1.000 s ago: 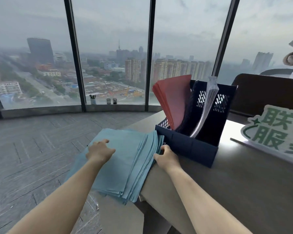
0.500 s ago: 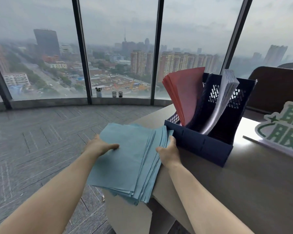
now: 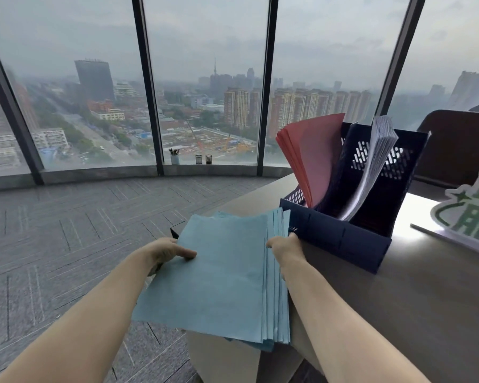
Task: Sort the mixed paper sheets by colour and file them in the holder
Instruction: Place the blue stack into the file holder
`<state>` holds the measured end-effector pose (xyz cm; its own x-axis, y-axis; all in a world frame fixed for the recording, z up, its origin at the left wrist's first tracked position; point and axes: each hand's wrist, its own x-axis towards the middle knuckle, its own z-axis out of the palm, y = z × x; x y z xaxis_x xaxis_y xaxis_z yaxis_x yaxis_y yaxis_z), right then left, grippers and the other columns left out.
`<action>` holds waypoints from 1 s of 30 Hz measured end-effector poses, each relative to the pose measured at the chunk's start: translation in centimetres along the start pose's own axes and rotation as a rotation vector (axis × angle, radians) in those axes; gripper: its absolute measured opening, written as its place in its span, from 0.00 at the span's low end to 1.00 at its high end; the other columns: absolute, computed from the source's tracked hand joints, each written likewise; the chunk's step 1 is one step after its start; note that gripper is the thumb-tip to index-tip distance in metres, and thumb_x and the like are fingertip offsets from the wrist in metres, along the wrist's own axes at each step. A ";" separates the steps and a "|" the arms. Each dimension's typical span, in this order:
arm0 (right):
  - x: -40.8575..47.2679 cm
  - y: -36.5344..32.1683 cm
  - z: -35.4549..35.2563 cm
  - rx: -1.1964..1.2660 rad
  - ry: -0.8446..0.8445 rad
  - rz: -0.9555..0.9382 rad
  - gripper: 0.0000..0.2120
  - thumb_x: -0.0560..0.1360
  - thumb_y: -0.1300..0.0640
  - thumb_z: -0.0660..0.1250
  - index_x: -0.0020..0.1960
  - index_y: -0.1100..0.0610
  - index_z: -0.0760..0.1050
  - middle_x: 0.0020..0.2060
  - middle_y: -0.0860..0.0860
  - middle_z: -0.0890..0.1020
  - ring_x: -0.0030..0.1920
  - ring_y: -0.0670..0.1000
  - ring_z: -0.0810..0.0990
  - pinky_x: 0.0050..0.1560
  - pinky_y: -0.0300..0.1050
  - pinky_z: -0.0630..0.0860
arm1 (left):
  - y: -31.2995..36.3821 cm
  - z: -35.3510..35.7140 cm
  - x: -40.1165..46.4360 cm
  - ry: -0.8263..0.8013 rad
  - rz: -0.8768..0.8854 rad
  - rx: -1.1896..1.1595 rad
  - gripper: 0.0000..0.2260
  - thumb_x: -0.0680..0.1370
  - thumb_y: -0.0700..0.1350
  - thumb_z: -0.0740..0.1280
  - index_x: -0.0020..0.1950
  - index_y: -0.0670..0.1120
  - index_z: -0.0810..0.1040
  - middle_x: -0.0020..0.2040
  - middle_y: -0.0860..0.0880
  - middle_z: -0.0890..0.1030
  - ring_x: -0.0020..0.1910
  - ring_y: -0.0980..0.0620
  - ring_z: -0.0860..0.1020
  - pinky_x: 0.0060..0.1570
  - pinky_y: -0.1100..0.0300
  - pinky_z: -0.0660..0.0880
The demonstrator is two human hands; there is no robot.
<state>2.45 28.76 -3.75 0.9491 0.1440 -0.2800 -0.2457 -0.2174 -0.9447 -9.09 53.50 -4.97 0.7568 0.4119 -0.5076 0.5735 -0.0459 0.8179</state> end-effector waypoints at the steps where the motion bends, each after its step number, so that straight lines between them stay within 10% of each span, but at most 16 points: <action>1: -0.1 0.1 -0.3 -0.046 -0.012 0.008 0.25 0.73 0.67 0.65 0.70 0.64 0.65 0.61 0.57 0.76 0.51 0.55 0.75 0.52 0.47 0.72 | -0.1 0.1 -0.2 -0.014 0.010 -0.008 0.16 0.70 0.36 0.76 0.57 0.39 0.81 0.52 0.40 0.85 0.51 0.39 0.83 0.56 0.42 0.78; 7: -1.3 1.3 -1.7 -0.128 0.042 -0.048 0.14 0.71 0.70 0.64 0.56 0.63 0.76 0.51 0.58 0.81 0.49 0.57 0.80 0.47 0.49 0.78 | -0.9 1.9 -0.9 0.034 0.055 -0.062 0.11 0.71 0.35 0.74 0.52 0.40 0.80 0.54 0.38 0.83 0.54 0.38 0.82 0.59 0.41 0.76; 12: -1.8 1.8 -3.0 -0.019 0.006 0.019 0.16 0.72 0.70 0.65 0.60 0.61 0.74 0.53 0.57 0.80 0.51 0.57 0.78 0.53 0.52 0.77 | -1.2 2.0 -0.6 0.019 0.029 -0.050 0.26 0.59 0.41 0.80 0.55 0.38 0.81 0.51 0.37 0.84 0.49 0.38 0.83 0.54 0.39 0.78; 18: -2.0 1.6 -4.1 0.030 -0.028 0.112 0.18 0.75 0.67 0.66 0.65 0.65 0.73 0.60 0.60 0.76 0.60 0.60 0.74 0.53 0.50 0.67 | -0.8 2.5 -2.0 -0.097 -0.064 -0.019 0.16 0.71 0.39 0.75 0.57 0.37 0.81 0.51 0.38 0.84 0.50 0.39 0.84 0.50 0.45 0.80; 30: -4.3 1.9 -4.8 0.295 -0.163 0.045 0.25 0.67 0.65 0.73 0.61 0.60 0.70 0.57 0.52 0.78 0.59 0.54 0.75 0.65 0.60 0.71 | -0.3 3.3 -5.7 0.066 0.424 -0.274 0.12 0.72 0.29 0.71 0.52 0.41 0.81 0.42 0.44 0.86 0.33 0.49 0.84 0.31 0.59 0.80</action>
<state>-1.20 23.05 -3.52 0.8981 0.2979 -0.3234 -0.3554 0.0585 -0.9329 -12.48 48.13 -3.20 0.8786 0.4661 -0.1043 0.1100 0.0150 0.9938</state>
